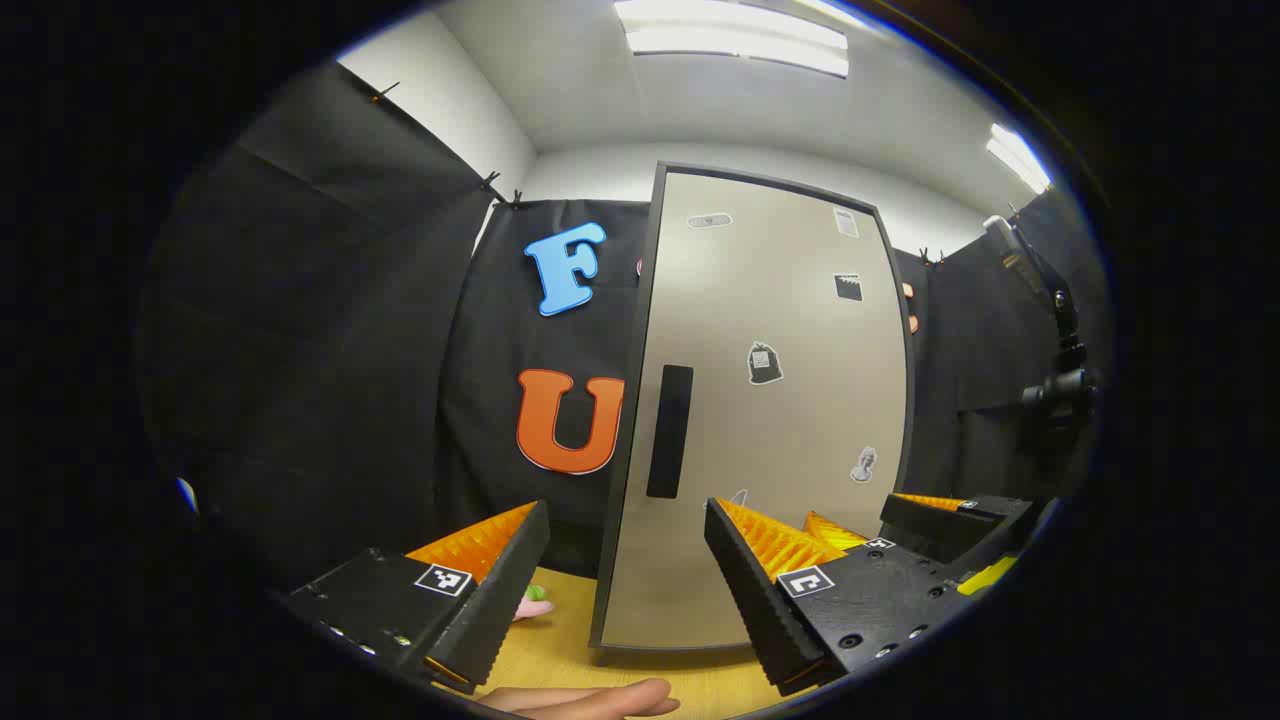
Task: Open the cabinet door with the right hand, grasp the bottle in the cabinet with the left hand and place it on the coaster, then close the cabinet door with the right hand.
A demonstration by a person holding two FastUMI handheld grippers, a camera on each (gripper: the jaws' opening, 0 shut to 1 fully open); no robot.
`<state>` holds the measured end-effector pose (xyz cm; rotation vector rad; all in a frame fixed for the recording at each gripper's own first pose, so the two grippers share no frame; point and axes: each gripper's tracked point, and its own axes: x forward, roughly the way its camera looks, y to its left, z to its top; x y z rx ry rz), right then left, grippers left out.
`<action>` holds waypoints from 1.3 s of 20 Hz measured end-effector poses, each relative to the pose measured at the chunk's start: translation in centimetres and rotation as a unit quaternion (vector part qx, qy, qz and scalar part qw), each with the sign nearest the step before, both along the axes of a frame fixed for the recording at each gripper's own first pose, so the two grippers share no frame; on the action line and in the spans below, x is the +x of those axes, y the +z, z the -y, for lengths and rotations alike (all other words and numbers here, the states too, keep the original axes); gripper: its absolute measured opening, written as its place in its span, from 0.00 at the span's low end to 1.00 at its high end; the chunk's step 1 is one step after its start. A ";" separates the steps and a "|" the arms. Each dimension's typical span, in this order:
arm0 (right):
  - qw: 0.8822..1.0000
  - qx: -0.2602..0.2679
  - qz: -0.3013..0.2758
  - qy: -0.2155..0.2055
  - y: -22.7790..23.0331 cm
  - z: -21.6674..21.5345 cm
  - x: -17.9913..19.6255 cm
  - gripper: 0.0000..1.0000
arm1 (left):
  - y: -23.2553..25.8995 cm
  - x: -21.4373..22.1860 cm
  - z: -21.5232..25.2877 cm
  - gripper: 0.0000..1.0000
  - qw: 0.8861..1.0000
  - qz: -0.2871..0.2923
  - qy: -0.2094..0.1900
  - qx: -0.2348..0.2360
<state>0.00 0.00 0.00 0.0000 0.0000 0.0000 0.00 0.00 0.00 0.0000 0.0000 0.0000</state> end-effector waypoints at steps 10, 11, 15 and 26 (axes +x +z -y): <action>0.999 -0.031 0.015 0.010 0.3 -0.4 -0.1 0.99 | -0.2 -0.3 0.0 0.94 1.000 -0.008 -0.001 0.014; 0.999 -0.030 0.013 0.011 0.2 -0.5 -0.1 0.99 | -0.3 -0.4 0.0 0.94 1.000 -0.012 -0.001 0.014; 0.999 -0.041 0.011 0.008 -0.2 -0.2 -0.7 0.99 | 0.2 -0.7 0.1 0.95 1.000 -0.006 0.000 0.004; 0.999 -0.035 0.008 0.008 -0.4 0.6 -0.1 1.00 | -0.3 -2.9 -0.6 0.95 1.000 -0.016 0.003 0.016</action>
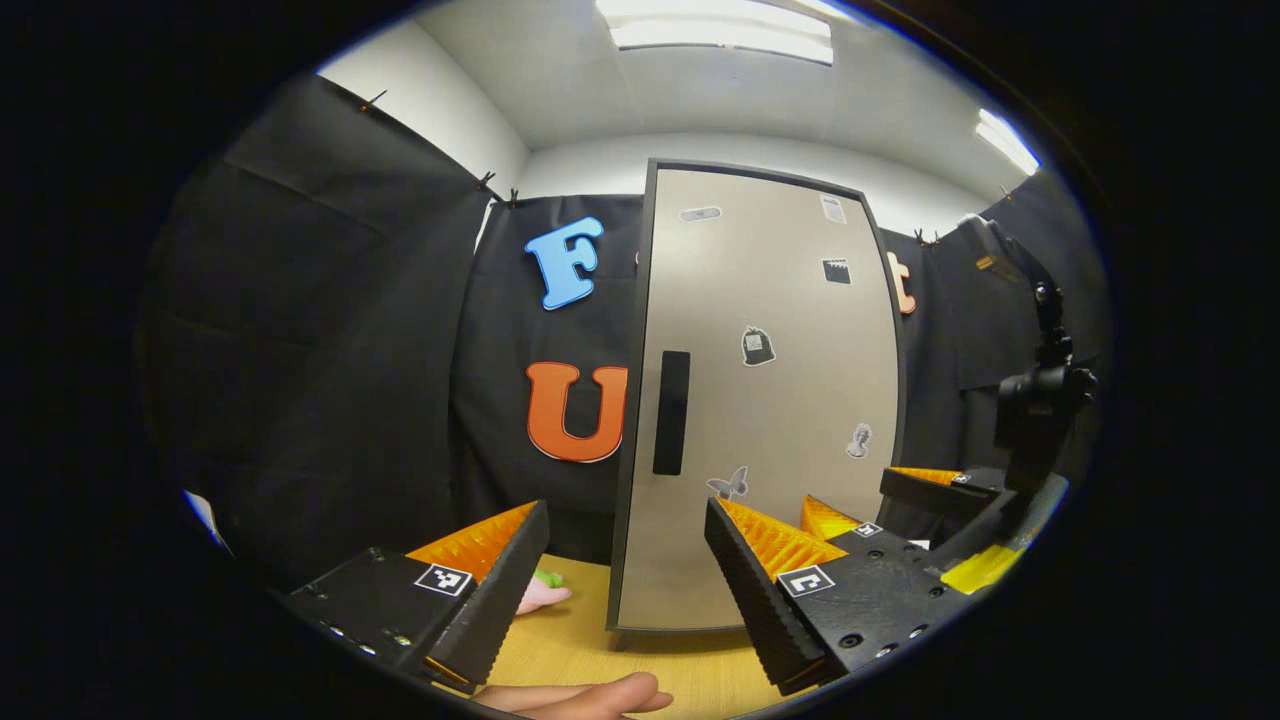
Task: Open the cabinet door with the right hand, grasp the bottle in the cabinet with the left hand and place it on the coaster, then close the cabinet door with the right hand.
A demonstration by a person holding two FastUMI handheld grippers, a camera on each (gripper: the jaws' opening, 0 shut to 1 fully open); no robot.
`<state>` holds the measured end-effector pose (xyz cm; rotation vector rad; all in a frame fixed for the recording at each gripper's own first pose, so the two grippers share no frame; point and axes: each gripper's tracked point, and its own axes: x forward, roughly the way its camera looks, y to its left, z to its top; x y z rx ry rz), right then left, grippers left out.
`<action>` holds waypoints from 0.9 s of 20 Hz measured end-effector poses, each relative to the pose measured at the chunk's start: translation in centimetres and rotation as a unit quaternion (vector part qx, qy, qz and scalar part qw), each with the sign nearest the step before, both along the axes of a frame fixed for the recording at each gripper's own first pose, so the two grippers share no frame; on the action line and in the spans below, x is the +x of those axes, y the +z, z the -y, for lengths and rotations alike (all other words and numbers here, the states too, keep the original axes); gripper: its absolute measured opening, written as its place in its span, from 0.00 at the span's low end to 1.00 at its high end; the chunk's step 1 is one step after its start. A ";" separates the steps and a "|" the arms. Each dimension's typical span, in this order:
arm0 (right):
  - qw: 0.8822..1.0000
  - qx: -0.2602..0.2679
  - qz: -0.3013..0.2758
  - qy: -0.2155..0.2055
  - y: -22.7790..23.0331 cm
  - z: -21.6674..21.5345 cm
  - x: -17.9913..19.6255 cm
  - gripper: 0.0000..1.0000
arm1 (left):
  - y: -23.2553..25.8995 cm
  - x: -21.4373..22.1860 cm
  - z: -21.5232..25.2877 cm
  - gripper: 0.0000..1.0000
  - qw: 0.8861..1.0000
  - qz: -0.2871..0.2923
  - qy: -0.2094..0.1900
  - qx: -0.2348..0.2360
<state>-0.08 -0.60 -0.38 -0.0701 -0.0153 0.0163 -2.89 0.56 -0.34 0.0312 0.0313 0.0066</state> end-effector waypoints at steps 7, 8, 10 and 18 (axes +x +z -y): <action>0.998 -0.037 0.031 0.031 2.1 -2.8 2.9 1.00 | 0.1 -1.6 -1.8 0.95 1.000 -0.003 0.015 0.013; 0.998 -0.045 0.038 0.031 2.6 -3.1 3.4 1.00 | 0.2 -1.7 -1.7 0.95 1.000 0.002 0.011 0.017; 0.997 -0.038 0.054 0.044 3.9 -4.4 4.5 1.00 | 0.2 -1.8 -1.7 0.95 1.000 0.003 0.006 0.024; 0.995 -0.005 0.066 0.068 6.7 -10.2 9.9 0.96 | -1.7 -4.0 -5.8 0.95 0.997 -0.039 0.047 0.041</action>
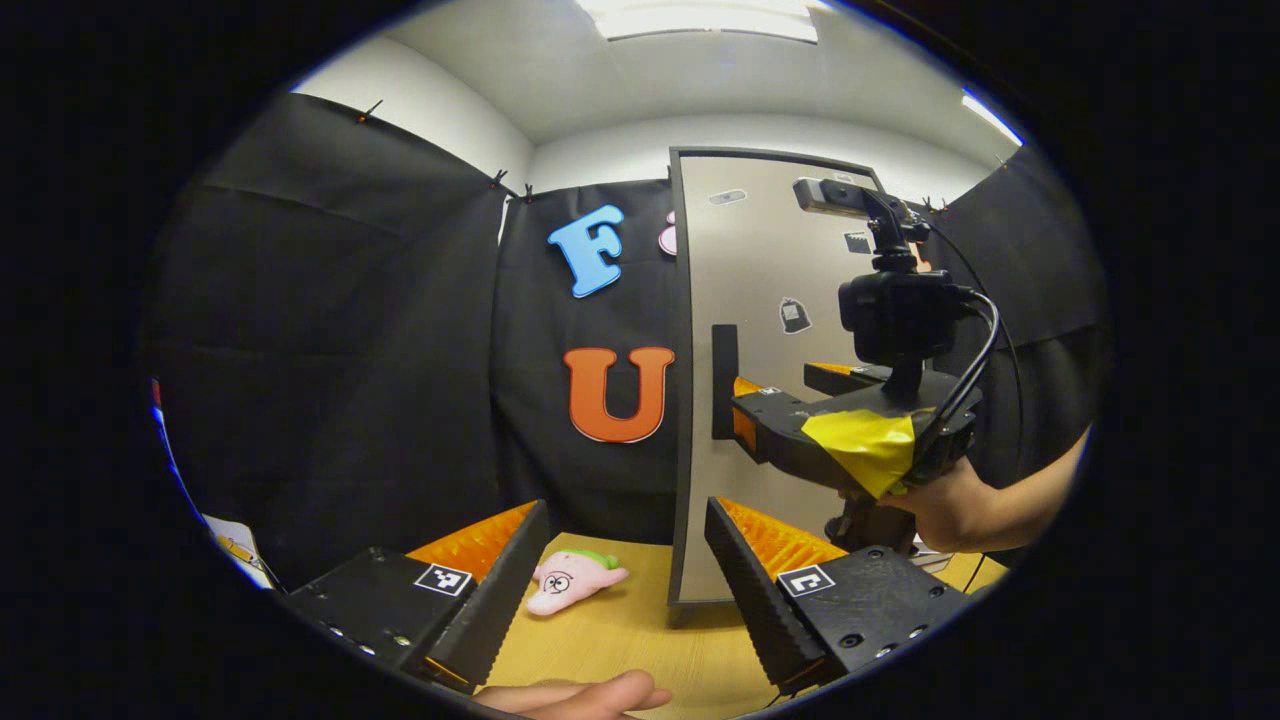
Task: Open the cabinet door with the right hand, grasp the bottle in the cabinet with the left hand and place it on the coaster, then close the cabinet door with the right hand.
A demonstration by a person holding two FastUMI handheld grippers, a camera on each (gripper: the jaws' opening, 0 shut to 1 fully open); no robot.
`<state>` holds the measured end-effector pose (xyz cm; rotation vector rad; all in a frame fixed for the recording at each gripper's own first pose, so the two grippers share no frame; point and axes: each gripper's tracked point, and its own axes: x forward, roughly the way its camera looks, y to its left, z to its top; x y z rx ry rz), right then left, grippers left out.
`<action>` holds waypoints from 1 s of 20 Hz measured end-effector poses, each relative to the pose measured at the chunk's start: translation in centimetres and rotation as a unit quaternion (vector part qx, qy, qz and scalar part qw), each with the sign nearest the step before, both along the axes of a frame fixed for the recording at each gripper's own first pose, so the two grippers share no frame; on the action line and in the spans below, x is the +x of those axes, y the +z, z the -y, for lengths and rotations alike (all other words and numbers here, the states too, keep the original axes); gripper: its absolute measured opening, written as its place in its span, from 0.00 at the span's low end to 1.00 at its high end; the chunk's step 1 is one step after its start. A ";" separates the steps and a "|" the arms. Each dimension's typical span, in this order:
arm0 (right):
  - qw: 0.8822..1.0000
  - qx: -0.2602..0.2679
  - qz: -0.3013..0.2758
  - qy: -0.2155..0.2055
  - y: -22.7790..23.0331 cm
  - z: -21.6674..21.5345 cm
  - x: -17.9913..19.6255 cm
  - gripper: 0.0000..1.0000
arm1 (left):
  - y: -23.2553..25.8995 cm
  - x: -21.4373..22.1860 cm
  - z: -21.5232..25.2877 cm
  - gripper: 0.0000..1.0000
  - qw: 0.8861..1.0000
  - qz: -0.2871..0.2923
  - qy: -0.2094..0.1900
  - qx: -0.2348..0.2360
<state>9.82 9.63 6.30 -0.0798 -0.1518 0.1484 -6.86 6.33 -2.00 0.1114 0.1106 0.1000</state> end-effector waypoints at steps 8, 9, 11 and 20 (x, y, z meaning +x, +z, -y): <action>0.993 -0.107 -0.046 -0.013 -2.1 -4.3 4.2 0.64 | 0.4 -0.9 -3.3 0.95 0.999 -0.003 0.033 0.004; 0.993 -0.111 -0.043 -0.016 -2.0 -3.8 4.0 0.58 | 0.2 -0.9 -3.5 0.95 0.999 -0.005 0.033 0.004; 0.994 -0.094 -0.061 -0.002 -2.4 -3.9 4.0 0.46 | -0.6 -0.9 -4.1 0.95 0.999 -0.012 0.032 -0.003; 0.983 -0.047 -0.154 0.085 -2.9 -4.1 -0.9 0.27 | -1.8 0.3 -3.7 0.95 1.000 -0.026 0.002 0.012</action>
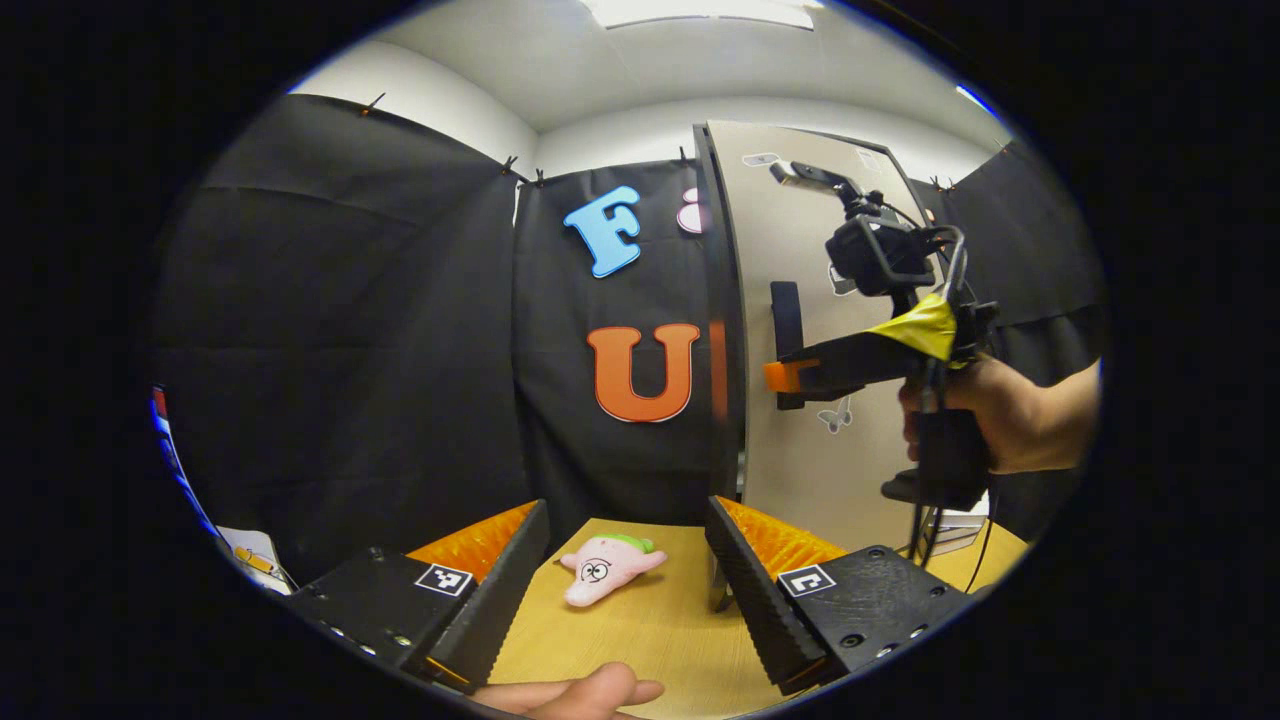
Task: Open the cabinet door with the right hand, grasp the bottle in the cabinet with the left hand and place it on the coaster, then close the cabinet door with the right hand.
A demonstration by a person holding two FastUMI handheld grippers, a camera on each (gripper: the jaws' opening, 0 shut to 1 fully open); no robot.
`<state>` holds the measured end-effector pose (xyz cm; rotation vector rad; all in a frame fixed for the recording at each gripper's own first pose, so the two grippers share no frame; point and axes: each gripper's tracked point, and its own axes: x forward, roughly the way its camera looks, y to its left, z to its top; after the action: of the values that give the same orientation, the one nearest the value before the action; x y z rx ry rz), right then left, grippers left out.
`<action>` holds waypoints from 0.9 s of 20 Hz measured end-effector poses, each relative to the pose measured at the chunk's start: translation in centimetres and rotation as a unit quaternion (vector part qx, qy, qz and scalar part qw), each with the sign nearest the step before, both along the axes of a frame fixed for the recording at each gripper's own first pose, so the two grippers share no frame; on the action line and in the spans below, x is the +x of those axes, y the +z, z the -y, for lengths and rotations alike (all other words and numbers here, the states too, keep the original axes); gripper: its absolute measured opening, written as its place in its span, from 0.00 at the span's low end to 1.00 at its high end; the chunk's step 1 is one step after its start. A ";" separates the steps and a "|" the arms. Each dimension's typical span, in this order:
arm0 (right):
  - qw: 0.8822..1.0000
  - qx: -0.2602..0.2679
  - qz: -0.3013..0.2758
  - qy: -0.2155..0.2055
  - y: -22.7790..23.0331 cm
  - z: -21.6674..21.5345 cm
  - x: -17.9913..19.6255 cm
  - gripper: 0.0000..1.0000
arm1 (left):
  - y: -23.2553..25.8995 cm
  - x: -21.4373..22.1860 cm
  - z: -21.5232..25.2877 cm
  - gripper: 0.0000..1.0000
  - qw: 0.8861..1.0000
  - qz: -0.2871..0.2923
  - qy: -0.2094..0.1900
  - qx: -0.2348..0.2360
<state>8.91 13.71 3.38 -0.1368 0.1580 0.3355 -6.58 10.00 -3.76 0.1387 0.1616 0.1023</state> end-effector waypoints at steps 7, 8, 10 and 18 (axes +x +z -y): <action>0.996 0.001 -0.038 0.087 0.7 2.5 -7.8 0.28 | -0.8 1.1 -2.4 0.95 0.999 -0.009 0.006 -0.039; 0.995 0.005 -0.049 0.091 0.8 3.0 -8.6 0.27 | -1.1 1.5 -2.8 0.95 0.999 -0.015 0.010 -0.036; 0.993 0.011 -0.061 0.100 0.9 4.2 -10.1 0.28 | -1.3 2.8 -2.8 0.95 1.000 -0.014 0.010 -0.019; 0.988 0.000 -0.085 0.127 1.7 8.7 -14.7 0.27 | -5.2 7.4 5.2 0.96 0.991 -0.092 -0.099 0.019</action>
<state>-5.77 5.01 5.04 -0.1289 0.3113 0.6015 0.84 4.80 -8.92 0.2022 0.3292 -0.1053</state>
